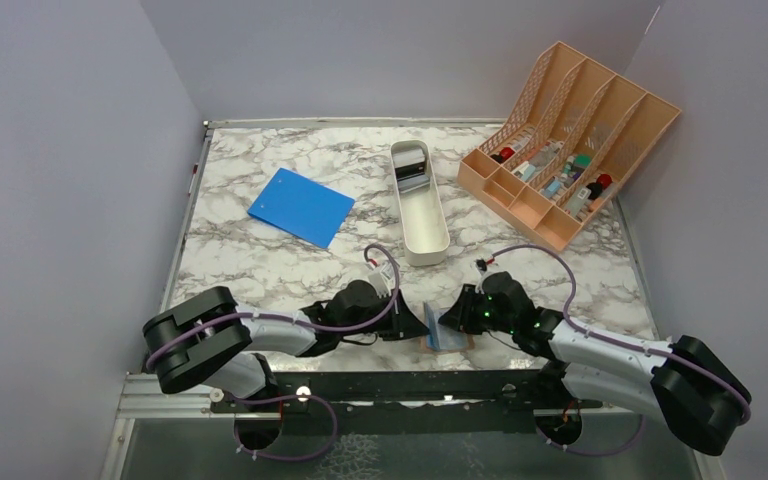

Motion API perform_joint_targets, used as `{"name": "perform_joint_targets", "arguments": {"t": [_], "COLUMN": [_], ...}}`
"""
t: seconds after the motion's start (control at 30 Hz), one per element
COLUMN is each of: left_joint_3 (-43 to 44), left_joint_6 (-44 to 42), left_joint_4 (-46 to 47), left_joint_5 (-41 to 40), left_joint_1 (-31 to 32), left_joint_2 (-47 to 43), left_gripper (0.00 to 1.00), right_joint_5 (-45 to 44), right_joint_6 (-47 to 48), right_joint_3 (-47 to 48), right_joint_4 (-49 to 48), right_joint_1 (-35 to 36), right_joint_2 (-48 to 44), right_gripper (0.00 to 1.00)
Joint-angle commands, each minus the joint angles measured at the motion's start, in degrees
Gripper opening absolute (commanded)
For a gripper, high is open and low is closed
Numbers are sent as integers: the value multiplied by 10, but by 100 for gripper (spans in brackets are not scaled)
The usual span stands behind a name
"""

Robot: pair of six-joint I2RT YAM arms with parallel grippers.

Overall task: Put the credit cards into the card holder
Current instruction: Turn over the card slot in the card holder.

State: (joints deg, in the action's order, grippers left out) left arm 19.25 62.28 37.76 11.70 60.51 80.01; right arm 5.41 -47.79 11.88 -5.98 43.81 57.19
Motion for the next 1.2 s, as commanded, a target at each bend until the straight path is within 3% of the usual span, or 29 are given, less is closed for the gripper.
{"name": "perform_joint_targets", "arguments": {"t": [0.0,0.27,0.47,0.63,0.83,1.17], "left_joint_3": [14,19,14,17,21,27], "left_joint_6": [-7,-1,1,0,-5,-22], "left_joint_4": [20,19,20,20,20,21], "left_joint_5": [12,14,7,7,7,10], "left_joint_1": [6,6,6,6,6,7], "left_joint_2": [19,37,26,38,41,30], "left_gripper": [10,24,29,23,6,12], "right_joint_5": [5,-1,-3,1,5,16], "right_joint_6": [3,8,11,9,10,7], "right_joint_3": [-19,-13,-12,-13,-16,-21], "right_joint_4": [36,53,59,53,48,30], "right_joint_1": [2,2,2,2,2,2], "right_joint_2": [-3,-21,-26,-26,-27,-17], "right_gripper": [24,24,24,24,24,24]}}
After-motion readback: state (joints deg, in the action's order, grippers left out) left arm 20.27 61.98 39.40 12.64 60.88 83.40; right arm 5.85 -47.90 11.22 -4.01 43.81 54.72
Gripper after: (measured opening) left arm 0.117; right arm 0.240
